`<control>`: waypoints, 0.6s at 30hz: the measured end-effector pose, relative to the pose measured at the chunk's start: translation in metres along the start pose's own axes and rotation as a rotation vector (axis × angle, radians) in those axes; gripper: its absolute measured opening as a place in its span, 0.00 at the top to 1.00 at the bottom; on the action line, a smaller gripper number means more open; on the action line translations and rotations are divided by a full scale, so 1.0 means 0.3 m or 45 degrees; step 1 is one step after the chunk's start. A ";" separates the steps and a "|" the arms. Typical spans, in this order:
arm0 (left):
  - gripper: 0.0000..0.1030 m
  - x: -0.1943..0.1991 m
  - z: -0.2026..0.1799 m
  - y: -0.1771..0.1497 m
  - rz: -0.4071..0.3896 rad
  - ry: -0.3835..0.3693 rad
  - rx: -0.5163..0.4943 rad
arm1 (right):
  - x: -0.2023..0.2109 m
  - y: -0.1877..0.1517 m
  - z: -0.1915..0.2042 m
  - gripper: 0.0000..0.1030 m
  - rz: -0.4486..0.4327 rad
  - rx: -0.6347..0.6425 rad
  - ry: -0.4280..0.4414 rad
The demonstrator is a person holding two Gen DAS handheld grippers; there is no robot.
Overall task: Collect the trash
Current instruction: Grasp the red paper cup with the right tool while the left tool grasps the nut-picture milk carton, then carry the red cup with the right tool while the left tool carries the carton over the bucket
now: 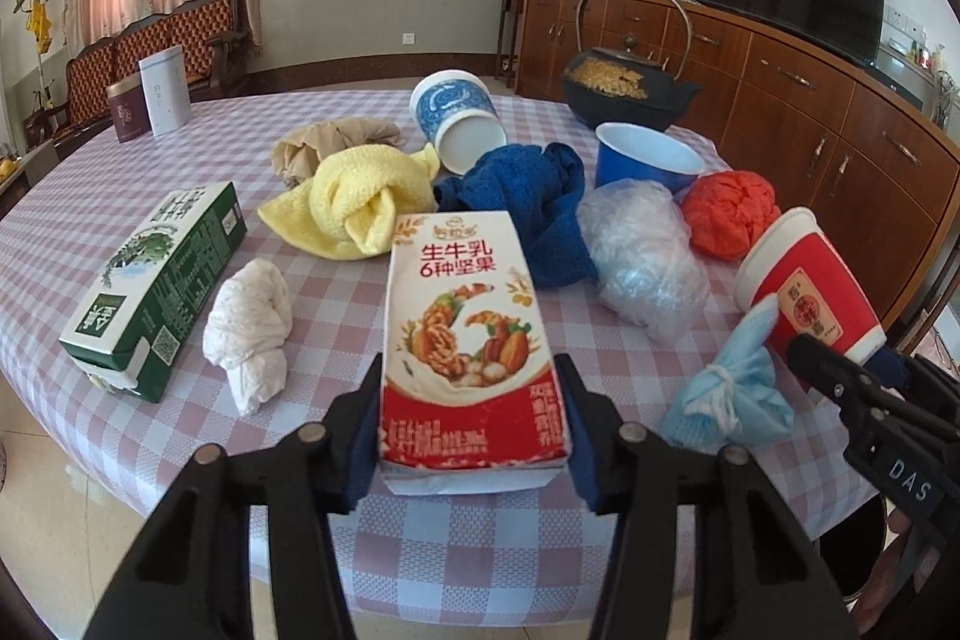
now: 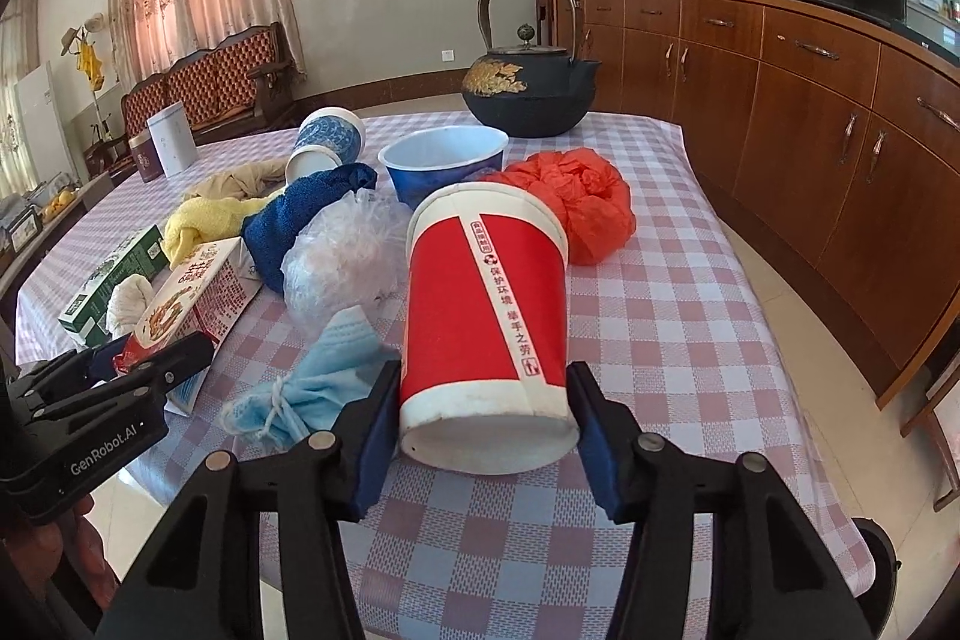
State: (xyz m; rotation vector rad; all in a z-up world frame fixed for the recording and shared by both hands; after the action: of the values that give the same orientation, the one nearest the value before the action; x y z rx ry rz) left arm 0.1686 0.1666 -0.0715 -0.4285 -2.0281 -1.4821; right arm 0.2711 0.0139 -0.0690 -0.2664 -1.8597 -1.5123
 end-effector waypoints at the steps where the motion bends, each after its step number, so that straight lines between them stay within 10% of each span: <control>1: 0.49 0.010 -0.005 -0.002 -0.007 -0.003 -0.009 | 0.009 -0.001 -0.003 0.46 -0.007 -0.004 -0.003; 18: 0.49 0.170 -0.160 0.004 -0.106 -0.135 -0.136 | 0.234 -0.019 -0.175 0.47 -0.145 -0.136 -0.106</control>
State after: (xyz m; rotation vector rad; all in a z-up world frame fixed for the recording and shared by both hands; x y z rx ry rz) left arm 0.1425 0.1178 -0.0288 -0.4806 -2.0772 -1.6557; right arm 0.2376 -0.0549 -0.0257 -0.2814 -1.8893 -1.7043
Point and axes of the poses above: each gripper's, at about its wrist camera, not at the fingertips, and x roughly against the way its jaws point, z to its left, y to its top, the point moved 1 cm from there along -x, roughly the way its jaws point, and after that the axes turned 11 degrees about -y, right-handed, at the moved point
